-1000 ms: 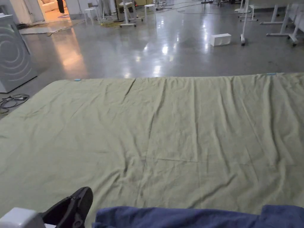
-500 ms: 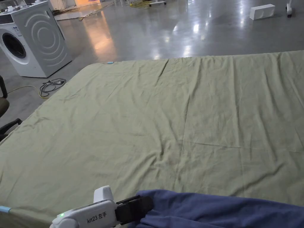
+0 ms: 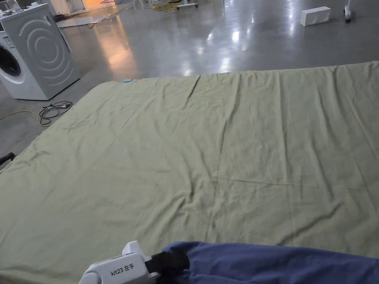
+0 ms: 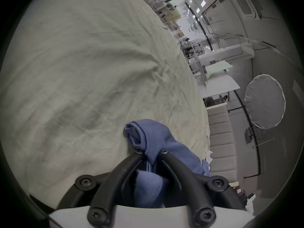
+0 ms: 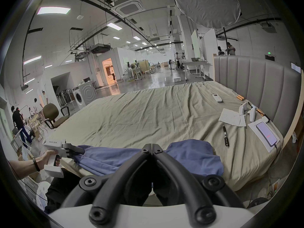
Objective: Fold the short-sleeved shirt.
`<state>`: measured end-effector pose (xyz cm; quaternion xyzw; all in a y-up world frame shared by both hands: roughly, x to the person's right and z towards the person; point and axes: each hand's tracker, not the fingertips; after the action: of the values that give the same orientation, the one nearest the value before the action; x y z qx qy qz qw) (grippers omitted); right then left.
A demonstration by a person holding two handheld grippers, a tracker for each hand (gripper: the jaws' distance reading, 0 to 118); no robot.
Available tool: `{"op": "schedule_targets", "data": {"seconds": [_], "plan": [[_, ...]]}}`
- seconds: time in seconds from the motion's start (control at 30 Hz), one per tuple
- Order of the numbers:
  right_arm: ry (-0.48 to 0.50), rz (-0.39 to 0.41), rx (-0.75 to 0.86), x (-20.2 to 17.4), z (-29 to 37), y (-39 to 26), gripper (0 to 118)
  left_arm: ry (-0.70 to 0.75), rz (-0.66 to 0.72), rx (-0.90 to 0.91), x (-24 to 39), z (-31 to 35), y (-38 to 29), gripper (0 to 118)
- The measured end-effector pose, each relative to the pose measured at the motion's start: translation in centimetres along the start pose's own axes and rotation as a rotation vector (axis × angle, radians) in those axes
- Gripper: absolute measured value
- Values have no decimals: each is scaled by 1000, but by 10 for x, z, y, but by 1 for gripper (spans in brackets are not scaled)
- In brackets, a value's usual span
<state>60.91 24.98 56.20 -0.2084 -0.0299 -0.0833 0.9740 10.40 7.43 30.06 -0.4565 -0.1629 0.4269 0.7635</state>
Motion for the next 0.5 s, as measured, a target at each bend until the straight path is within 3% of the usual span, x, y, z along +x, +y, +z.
{"op": "schedule_targets", "data": {"seconds": [0.07,0.2,0.3,0.37,0.5], "plan": [[-14,-2,-1,3,1,0,0,30,-42,46,3,8,4,9],[-28,-17,-7,10,-1,-1,0,-48,0,140,10,35,25,9],[-33,-30,1,13,-1,-2,0,57,-105,208,15,62,49,9],[-19,-51,-5,15,-2,-4,0,65,-90,221,11,81,64,9],[-8,-48,-29,15,-8,-7,0,197,-251,236,27,98,72,9]]}}
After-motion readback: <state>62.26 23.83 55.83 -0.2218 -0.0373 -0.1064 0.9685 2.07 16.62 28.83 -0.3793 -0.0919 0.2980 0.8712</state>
